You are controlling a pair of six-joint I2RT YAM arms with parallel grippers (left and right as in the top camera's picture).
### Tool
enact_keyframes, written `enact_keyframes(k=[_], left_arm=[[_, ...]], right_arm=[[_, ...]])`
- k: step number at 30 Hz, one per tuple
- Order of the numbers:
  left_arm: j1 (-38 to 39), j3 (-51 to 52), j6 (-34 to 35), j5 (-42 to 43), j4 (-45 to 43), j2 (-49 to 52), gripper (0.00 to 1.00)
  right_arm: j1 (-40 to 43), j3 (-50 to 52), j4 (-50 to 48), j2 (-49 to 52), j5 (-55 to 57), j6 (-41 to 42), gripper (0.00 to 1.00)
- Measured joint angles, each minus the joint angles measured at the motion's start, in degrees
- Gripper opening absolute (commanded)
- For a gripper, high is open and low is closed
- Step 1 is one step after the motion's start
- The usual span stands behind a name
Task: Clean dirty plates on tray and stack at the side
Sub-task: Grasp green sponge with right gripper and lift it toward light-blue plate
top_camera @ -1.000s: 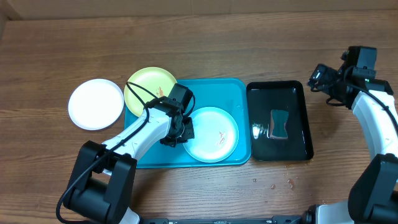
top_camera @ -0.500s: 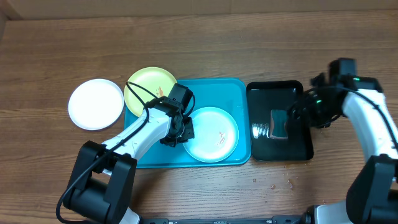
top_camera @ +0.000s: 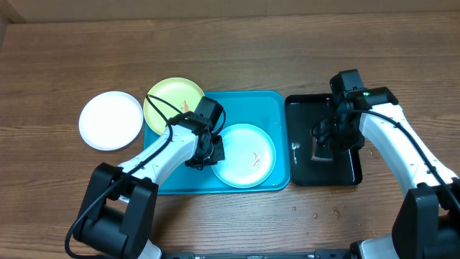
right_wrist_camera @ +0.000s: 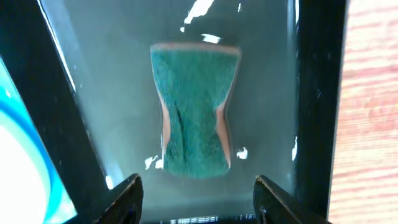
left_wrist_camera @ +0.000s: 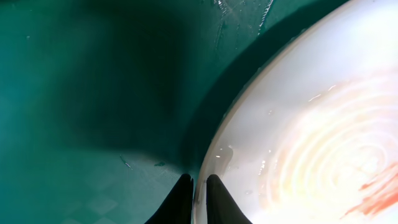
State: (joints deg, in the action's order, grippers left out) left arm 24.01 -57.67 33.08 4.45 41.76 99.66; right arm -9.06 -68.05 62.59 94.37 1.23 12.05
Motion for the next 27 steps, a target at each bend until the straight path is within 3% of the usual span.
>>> enact_keyframes(k=[6,10,22,24,27], left_arm=[[0.00,0.00,0.00,-0.02,0.00,0.00,0.12],[0.00,0.00,0.00,-0.02,0.00,0.00,0.12],[0.00,0.00,0.00,-0.02,-1.22,0.00,0.13],[0.00,0.00,0.00,-0.02,-1.31,0.00,0.13],[0.00,0.00,0.00,-0.02,-1.31,0.00,0.13]], right_arm=[[-0.04,4.26,-7.08,0.00,-0.31,0.04,0.58],[-0.04,7.78,-10.73,0.00,-1.25,-0.22,0.48],[-0.04,10.73,-14.82,0.00,-1.90,-0.28,0.48],[-0.04,12.55,-16.96,0.00,-1.92,-0.35,0.42],[-0.04,14.19,-18.25,0.00,-1.90,-0.83,0.18]])
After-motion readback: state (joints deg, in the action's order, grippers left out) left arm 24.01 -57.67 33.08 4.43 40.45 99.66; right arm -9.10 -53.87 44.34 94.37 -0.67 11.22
